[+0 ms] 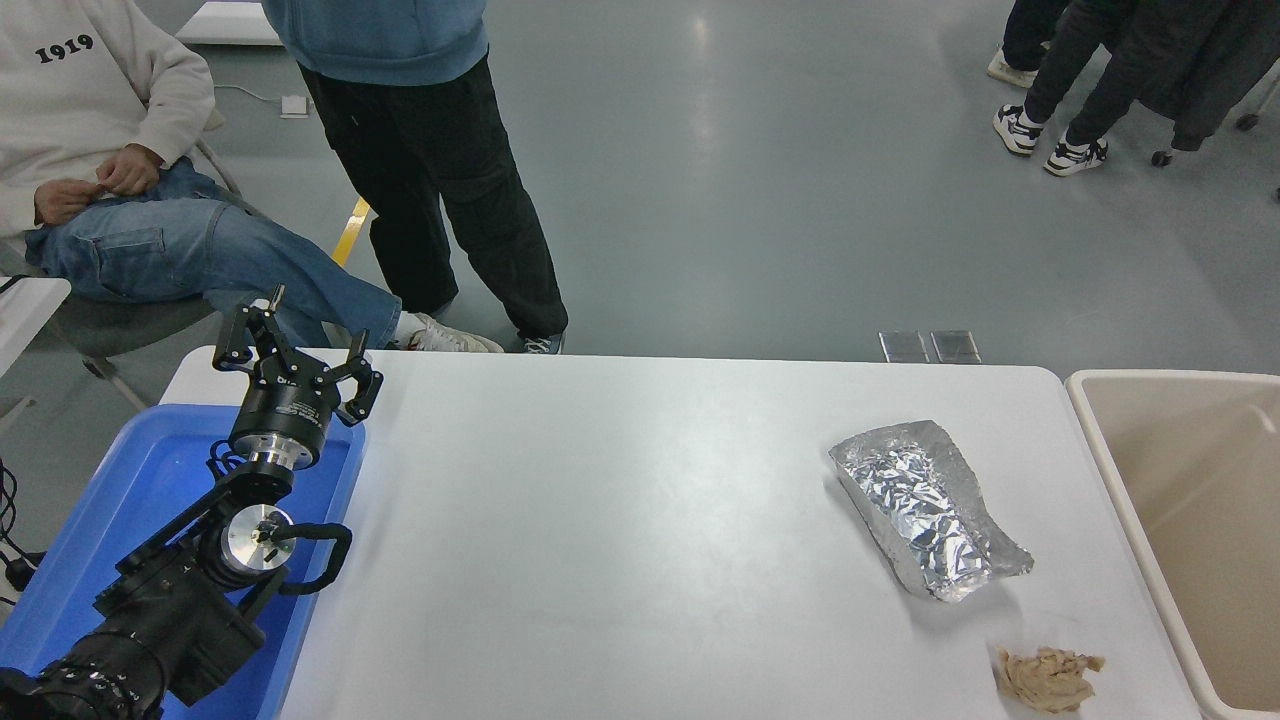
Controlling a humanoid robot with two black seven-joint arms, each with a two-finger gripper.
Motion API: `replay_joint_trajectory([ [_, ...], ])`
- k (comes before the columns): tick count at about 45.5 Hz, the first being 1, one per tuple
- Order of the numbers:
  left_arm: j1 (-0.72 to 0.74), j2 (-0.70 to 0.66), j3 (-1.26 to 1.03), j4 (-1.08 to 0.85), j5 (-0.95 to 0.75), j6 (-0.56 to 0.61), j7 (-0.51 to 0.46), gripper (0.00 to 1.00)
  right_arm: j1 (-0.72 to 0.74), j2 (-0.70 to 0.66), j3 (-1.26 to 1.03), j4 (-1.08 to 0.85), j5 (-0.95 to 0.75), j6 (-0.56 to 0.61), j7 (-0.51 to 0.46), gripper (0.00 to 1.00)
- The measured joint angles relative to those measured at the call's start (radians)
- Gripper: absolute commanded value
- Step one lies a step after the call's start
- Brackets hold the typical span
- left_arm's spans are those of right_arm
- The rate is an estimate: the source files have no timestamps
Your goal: Dispose of the paper cup in the dustbin
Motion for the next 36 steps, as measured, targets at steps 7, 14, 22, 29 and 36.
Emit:
replay_joint_trajectory([
  [7,0.0,0.0,0.0,0.0,0.0,0.0,0.0,1.0,0.016,0.001,0.011,0.003,0.003,0.07,0.0,0.99],
  [14,0.0,0.0,0.0,0.0,0.0,0.0,0.0,1.0,0.038,-0.013,0.08,0.044,0.046,0.166,0.0,0.99],
  [22,0.0,0.0,0.0,0.0,0.0,0.0,0.0,1.0,0.055,-0.073,0.212,0.198,0.085,0.229,0.001,0.99],
  [29,0.0,0.0,0.0,0.0,0.0,0.0,0.0,1.0,0.065,-0.146,0.384,0.417,0.097,0.248,0.003,0.99],
  [36,0.0,0.0,0.0,0.0,0.0,0.0,0.0,1.0,0.065,-0.165,0.548,0.588,0.093,0.258,0.003,0.99],
])
